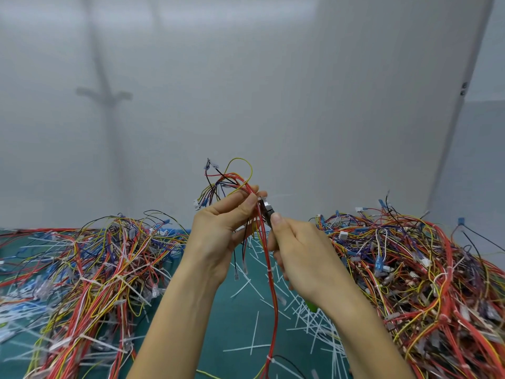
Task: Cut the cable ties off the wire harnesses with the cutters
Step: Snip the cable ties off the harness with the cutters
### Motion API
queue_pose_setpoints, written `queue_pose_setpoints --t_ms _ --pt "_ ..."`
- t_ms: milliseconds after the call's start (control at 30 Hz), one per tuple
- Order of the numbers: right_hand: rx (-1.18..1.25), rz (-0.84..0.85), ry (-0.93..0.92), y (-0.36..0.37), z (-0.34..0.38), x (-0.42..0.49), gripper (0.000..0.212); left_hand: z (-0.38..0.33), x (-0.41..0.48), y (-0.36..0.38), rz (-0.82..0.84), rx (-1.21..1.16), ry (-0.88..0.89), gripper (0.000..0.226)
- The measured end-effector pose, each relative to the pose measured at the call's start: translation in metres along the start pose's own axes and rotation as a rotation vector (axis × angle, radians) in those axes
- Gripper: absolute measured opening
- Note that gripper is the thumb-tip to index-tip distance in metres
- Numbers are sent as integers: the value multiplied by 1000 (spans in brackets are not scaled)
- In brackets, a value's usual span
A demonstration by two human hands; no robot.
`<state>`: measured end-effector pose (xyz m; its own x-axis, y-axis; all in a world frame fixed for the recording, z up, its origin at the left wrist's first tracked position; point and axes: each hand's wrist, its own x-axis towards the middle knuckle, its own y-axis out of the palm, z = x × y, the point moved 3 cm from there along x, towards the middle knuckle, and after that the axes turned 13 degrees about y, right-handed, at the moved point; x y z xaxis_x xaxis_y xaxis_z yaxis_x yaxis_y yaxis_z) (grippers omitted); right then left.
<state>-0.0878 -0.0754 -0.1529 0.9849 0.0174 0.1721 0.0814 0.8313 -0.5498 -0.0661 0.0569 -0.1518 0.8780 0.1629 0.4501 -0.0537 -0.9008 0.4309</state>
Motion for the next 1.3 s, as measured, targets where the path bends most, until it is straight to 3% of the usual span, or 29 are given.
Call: queue_pose_setpoints --t_ms 233,467,533,633,767,967,1067,1200,1300 --pt "45 13 17 0 -6 6 56 0 1 -2 -26 34 -1 18" --pt "322 45 97 -5 -13 13 53 -2 3 -11 -54 163 17 19" --pt "305 79 88 -6 -15 12 45 -1 4 -11 -39 187 20 16" --pt "204 134 80 -4 -17 11 15 -2 4 -11 -13 195 9 19" --pt "156 107 64 0 -17 13 9 -2 4 -13 -18 274 -8 11" --pt "316 13 24 -1 -18 15 13 1 2 -9 175 547 -52 16" --pt "362 -4 -5 -1 -17 14 7 2 -1 -3 290 557 -70 13" --pt "286 -17 -49 -4 -19 15 8 3 -1 -6 343 505 -98 72" --pt "242 2 -57 -7 -21 17 9 2 0 -10 323 480 -101 78"
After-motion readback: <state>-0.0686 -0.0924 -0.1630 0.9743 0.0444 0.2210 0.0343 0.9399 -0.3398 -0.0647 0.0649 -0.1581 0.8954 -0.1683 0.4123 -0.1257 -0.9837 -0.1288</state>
